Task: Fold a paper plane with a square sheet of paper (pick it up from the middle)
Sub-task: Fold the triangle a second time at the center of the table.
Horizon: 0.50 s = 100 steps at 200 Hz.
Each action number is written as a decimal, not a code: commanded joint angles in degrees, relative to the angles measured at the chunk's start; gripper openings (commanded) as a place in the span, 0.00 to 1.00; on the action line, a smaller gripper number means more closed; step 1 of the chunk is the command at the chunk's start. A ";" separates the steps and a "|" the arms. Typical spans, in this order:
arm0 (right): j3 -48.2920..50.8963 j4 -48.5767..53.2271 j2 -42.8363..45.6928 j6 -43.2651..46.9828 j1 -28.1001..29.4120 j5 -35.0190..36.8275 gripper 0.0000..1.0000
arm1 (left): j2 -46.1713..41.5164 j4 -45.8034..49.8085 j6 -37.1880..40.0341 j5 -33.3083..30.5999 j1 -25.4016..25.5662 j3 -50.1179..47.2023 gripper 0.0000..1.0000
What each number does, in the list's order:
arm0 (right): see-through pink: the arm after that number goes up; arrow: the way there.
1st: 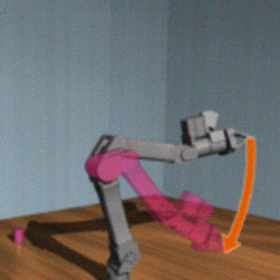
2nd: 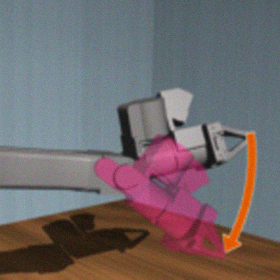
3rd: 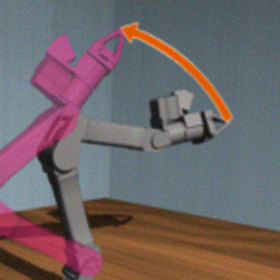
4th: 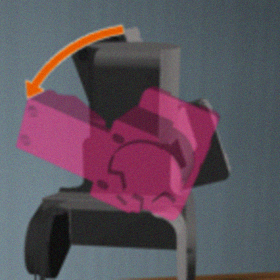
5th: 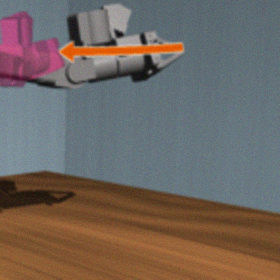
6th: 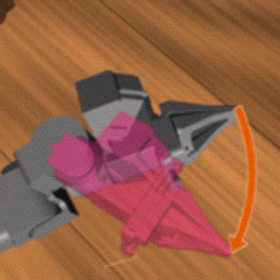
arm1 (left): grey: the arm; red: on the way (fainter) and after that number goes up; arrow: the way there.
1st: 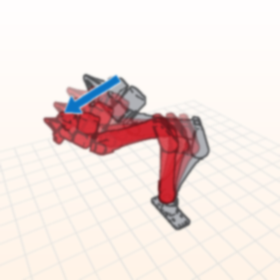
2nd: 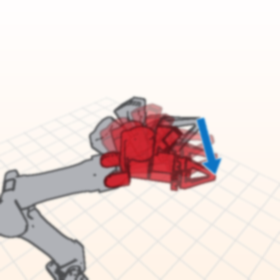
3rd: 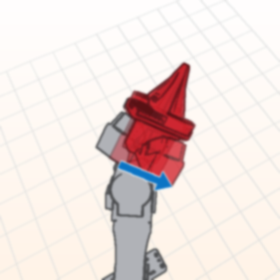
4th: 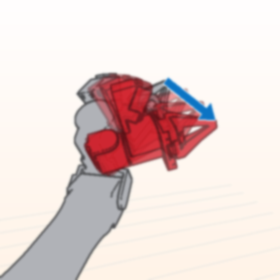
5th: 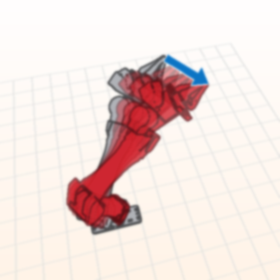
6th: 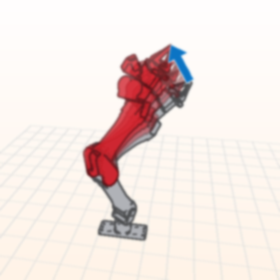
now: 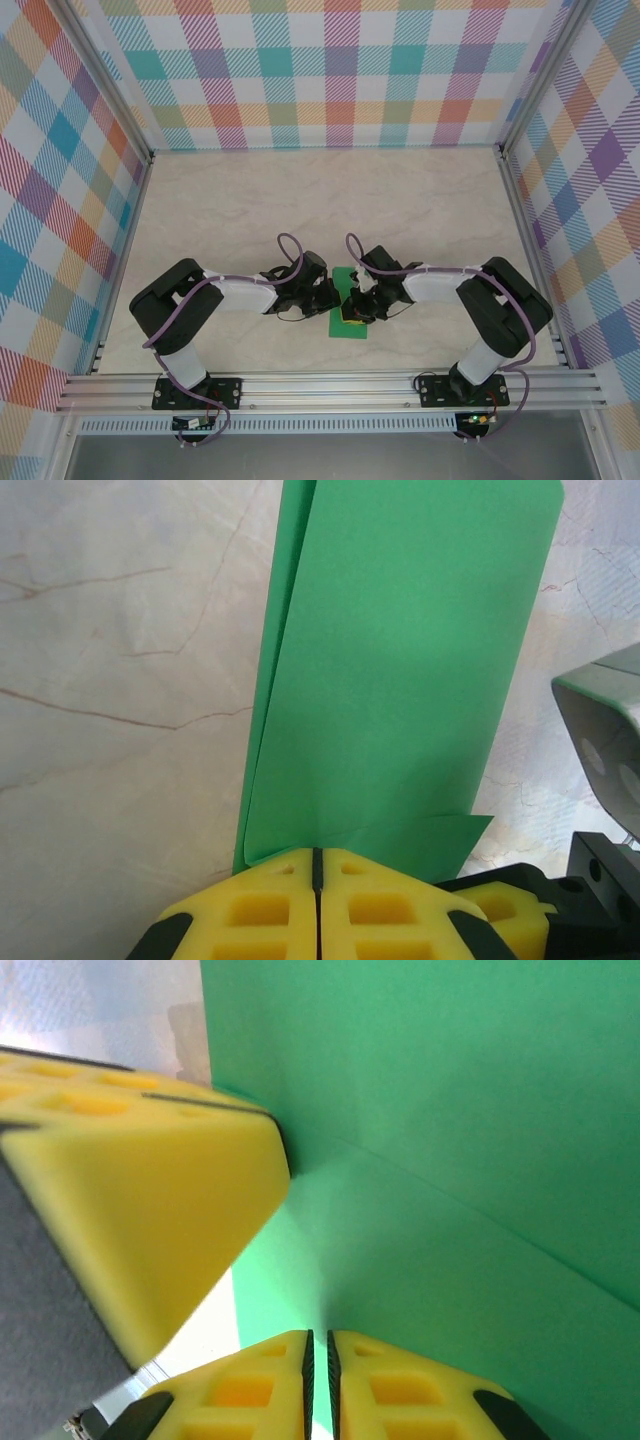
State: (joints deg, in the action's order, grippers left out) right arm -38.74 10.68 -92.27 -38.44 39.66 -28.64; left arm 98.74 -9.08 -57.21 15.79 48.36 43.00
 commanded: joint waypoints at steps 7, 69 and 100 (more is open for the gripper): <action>1.78 4.40 4.33 0.11 0.26 2.45 0.16 | 0.84 5.63 0.05 -4.26 0.27 -1.27 0.06; 9.08 -2.01 4.57 -2.93 0.29 0.07 0.16 | 0.89 6.48 0.05 -4.88 0.29 -1.09 0.06; 8.82 1.10 9.22 -2.79 0.31 0.99 0.17 | 0.67 6.64 0.10 -4.89 0.27 -1.33 0.06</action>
State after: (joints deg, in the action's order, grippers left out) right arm -31.42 6.72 -86.00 -40.32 39.48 -28.40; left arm 98.63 -8.97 -57.23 15.40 48.36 43.00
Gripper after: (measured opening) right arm 0.160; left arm 0.061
